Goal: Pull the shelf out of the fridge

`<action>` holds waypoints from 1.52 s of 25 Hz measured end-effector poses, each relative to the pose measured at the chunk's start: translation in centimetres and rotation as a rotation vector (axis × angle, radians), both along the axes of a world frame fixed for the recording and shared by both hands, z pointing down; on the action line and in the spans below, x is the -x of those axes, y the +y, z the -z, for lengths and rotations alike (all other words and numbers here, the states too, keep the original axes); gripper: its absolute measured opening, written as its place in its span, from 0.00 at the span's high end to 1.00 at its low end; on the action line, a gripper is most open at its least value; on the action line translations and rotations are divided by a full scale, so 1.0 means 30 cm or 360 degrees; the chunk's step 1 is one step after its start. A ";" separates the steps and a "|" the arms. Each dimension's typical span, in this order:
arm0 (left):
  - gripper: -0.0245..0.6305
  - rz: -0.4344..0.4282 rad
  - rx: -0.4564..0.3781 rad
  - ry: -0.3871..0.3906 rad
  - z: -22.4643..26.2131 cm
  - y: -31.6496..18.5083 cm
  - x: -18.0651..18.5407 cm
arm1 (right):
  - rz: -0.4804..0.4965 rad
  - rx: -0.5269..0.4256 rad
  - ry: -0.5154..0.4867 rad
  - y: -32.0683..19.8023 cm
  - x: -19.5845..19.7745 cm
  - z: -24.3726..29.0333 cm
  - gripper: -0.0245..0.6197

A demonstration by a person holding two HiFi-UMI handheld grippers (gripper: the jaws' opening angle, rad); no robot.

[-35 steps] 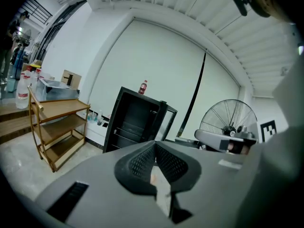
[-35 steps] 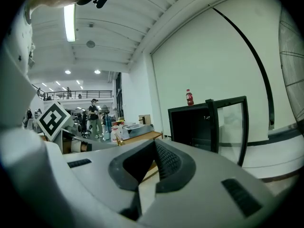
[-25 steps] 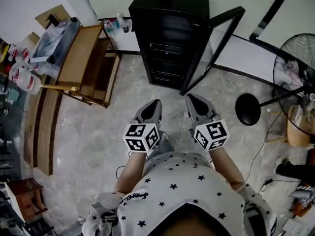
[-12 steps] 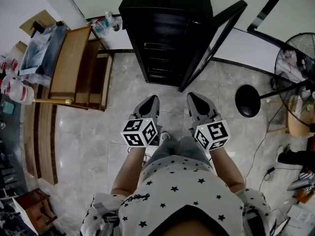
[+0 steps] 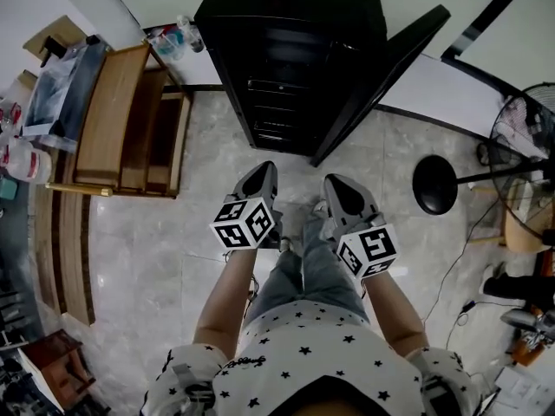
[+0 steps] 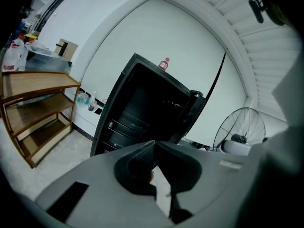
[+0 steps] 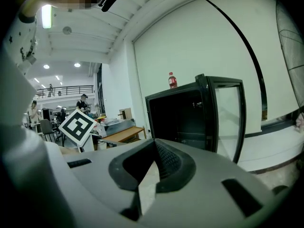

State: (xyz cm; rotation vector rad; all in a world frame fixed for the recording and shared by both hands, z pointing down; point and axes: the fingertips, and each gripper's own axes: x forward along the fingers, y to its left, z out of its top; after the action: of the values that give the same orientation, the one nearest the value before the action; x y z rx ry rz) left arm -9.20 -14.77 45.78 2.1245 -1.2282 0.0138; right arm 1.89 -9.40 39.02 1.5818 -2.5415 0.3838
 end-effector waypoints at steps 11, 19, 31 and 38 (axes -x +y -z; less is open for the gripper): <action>0.94 0.0067 0.0063 0.0083 -0.164 -0.255 -0.123 | 0.0034 0.0066 -0.0002 -0.191 -0.086 -0.122 0.97; 0.94 0.0184 0.0141 0.0488 -0.250 -0.434 -0.162 | 0.0050 0.0112 -0.0026 -0.275 -0.124 -0.196 0.97; 0.94 0.0397 0.0217 0.1019 -0.406 -0.687 -0.183 | 0.0016 0.0164 -0.0069 -0.366 -0.189 -0.284 0.97; 0.93 0.0502 0.0234 0.1331 -0.474 -0.811 -0.192 | -0.0015 0.0203 -0.0071 -0.398 -0.231 -0.342 0.97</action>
State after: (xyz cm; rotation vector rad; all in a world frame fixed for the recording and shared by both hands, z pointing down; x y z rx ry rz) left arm -3.43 -39.11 60.01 1.5116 -0.9728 -0.8097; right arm 8.83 -21.35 49.27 1.5571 -2.4873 0.5763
